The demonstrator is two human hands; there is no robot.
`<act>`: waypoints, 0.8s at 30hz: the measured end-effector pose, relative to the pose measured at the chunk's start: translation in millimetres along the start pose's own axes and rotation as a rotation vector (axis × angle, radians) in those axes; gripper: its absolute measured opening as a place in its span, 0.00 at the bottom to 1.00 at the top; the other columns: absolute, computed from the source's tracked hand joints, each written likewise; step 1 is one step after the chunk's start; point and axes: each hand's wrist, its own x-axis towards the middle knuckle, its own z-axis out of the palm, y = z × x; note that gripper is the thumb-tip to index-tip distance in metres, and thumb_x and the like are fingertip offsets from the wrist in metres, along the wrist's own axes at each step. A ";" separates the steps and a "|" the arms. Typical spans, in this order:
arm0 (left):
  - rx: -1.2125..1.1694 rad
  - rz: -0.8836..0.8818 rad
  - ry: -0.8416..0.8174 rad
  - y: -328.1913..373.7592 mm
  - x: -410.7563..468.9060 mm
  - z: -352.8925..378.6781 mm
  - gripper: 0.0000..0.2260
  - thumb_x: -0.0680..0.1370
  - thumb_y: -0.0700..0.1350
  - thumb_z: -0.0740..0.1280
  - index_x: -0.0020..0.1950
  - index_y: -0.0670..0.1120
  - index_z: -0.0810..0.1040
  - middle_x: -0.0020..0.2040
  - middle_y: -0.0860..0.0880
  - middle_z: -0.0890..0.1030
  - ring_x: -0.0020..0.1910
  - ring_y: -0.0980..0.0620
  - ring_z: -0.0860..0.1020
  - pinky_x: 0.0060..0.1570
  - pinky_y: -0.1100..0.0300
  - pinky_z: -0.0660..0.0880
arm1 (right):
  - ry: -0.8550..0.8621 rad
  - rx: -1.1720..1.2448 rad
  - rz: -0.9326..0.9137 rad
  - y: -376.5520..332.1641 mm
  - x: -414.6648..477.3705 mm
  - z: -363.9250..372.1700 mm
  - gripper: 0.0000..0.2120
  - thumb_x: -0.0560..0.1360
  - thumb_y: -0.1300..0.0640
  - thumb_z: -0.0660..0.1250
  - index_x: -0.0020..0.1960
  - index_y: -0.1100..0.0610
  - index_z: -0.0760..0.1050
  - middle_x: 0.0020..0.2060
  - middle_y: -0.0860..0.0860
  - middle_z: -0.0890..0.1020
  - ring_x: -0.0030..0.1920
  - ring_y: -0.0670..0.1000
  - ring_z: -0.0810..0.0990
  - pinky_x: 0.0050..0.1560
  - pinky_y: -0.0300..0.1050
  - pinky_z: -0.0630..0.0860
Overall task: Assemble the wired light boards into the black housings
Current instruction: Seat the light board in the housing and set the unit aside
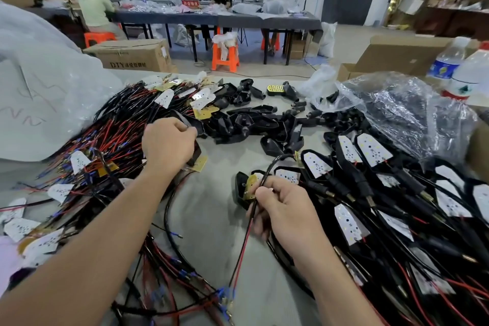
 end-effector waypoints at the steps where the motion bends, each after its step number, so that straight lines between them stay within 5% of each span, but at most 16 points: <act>1: -0.041 0.063 0.057 3.4 -9.4 -4.3 0.10 0.74 0.49 0.73 0.34 0.48 0.82 0.34 0.54 0.82 0.41 0.51 0.80 0.43 0.58 0.74 | 0.004 -0.004 -0.015 -0.6 0.0 -0.4 0.11 0.80 0.65 0.58 0.45 0.58 0.77 0.32 0.58 0.82 0.24 0.51 0.74 0.23 0.40 0.68; 4: -0.122 0.210 0.084 12.3 -45.5 -15.3 0.11 0.73 0.46 0.75 0.33 0.54 0.77 0.51 0.54 0.76 0.52 0.53 0.74 0.45 0.71 0.64 | 0.001 0.002 -0.087 -4.4 0.1 -0.6 0.12 0.81 0.65 0.57 0.47 0.56 0.78 0.33 0.57 0.83 0.23 0.51 0.73 0.22 0.39 0.66; 7: -0.309 0.160 -0.161 9.4 -84.0 -22.3 0.11 0.70 0.42 0.77 0.33 0.52 0.78 0.61 0.54 0.75 0.57 0.55 0.74 0.54 0.73 0.68 | -0.017 -0.024 -0.191 -7.9 -0.6 0.1 0.14 0.81 0.66 0.58 0.49 0.52 0.80 0.32 0.55 0.82 0.25 0.50 0.72 0.24 0.41 0.67; 9: -0.435 0.115 -0.411 4.5 -105.5 -24.4 0.11 0.67 0.39 0.79 0.33 0.51 0.79 0.55 0.54 0.83 0.52 0.52 0.82 0.52 0.58 0.79 | -0.035 -0.041 -0.228 -10.2 -1.8 -0.4 0.15 0.80 0.67 0.60 0.53 0.52 0.81 0.32 0.54 0.82 0.26 0.49 0.72 0.26 0.41 0.69; 12: -0.316 0.113 -0.453 0.2 -127.9 -22.6 0.15 0.64 0.41 0.81 0.37 0.57 0.78 0.41 0.58 0.82 0.38 0.59 0.79 0.38 0.69 0.71 | -0.044 -0.083 -0.232 -11.9 -3.4 -2.9 0.17 0.74 0.64 0.63 0.54 0.48 0.82 0.33 0.54 0.82 0.29 0.50 0.72 0.30 0.43 0.71; 17: -0.051 0.190 -0.364 1.2 -142.7 -19.6 0.16 0.70 0.53 0.77 0.49 0.62 0.72 0.52 0.58 0.78 0.50 0.53 0.76 0.49 0.52 0.74 | -0.095 -0.099 -0.157 -9.5 -6.1 -3.0 0.15 0.74 0.67 0.63 0.51 0.52 0.84 0.28 0.54 0.78 0.27 0.49 0.65 0.29 0.37 0.65; 19: -0.297 0.136 -0.345 6.1 -137.6 -23.7 0.11 0.75 0.47 0.74 0.51 0.62 0.79 0.53 0.61 0.82 0.51 0.57 0.79 0.50 0.60 0.74 | -0.142 -0.156 -0.100 -10.5 -8.2 -2.4 0.14 0.67 0.63 0.64 0.46 0.52 0.85 0.26 0.55 0.77 0.26 0.48 0.65 0.27 0.36 0.63; 21: -0.728 -0.112 -0.453 12.1 -129.9 -29.9 0.11 0.79 0.42 0.67 0.46 0.55 0.87 0.48 0.55 0.87 0.47 0.56 0.82 0.44 0.65 0.75 | -0.211 -0.229 -0.063 -12.2 -10.0 -2.6 0.15 0.63 0.62 0.63 0.43 0.54 0.86 0.24 0.56 0.76 0.26 0.49 0.66 0.28 0.39 0.64; 24: -1.008 -0.314 -0.624 9.5 -122.7 -35.1 0.20 0.84 0.48 0.59 0.42 0.48 0.90 0.45 0.46 0.88 0.39 0.53 0.82 0.38 0.64 0.77 | -0.330 -0.360 -0.033 -13.4 -13.6 -4.0 0.13 0.61 0.61 0.64 0.39 0.55 0.86 0.23 0.52 0.73 0.27 0.49 0.67 0.31 0.42 0.62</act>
